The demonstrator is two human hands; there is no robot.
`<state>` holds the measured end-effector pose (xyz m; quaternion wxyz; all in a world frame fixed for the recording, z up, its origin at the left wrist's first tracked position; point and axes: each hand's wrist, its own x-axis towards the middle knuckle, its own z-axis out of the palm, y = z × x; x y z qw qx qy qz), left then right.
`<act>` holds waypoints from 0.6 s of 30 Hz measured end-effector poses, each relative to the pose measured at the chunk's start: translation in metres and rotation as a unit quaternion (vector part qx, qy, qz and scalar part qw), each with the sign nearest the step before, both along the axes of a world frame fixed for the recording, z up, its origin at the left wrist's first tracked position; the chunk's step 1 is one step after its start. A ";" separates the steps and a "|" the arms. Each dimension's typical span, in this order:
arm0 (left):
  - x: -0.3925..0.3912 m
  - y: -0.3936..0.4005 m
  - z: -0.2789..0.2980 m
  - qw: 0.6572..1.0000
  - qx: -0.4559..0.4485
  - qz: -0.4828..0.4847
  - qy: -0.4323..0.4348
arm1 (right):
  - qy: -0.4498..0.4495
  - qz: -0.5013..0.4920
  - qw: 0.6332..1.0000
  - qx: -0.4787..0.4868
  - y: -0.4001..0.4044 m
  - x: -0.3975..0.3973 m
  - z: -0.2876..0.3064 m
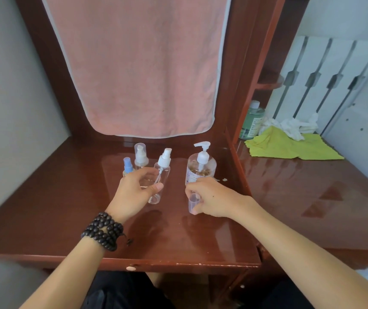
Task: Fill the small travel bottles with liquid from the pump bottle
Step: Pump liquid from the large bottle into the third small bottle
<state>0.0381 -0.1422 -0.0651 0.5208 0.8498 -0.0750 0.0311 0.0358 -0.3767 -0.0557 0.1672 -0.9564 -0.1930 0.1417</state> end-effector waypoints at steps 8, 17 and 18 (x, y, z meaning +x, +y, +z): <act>-0.003 -0.010 -0.001 1.000 0.002 -0.007 0.009 | -0.004 0.011 1.000 -0.004 0.000 -0.006 -0.012; -0.004 -0.027 0.006 0.998 0.019 -0.059 -0.011 | -0.089 -0.091 0.979 0.158 -0.012 0.003 0.051; -0.003 -0.032 0.008 0.997 0.027 -0.065 -0.026 | -0.092 -0.094 0.975 0.181 -0.013 0.006 0.055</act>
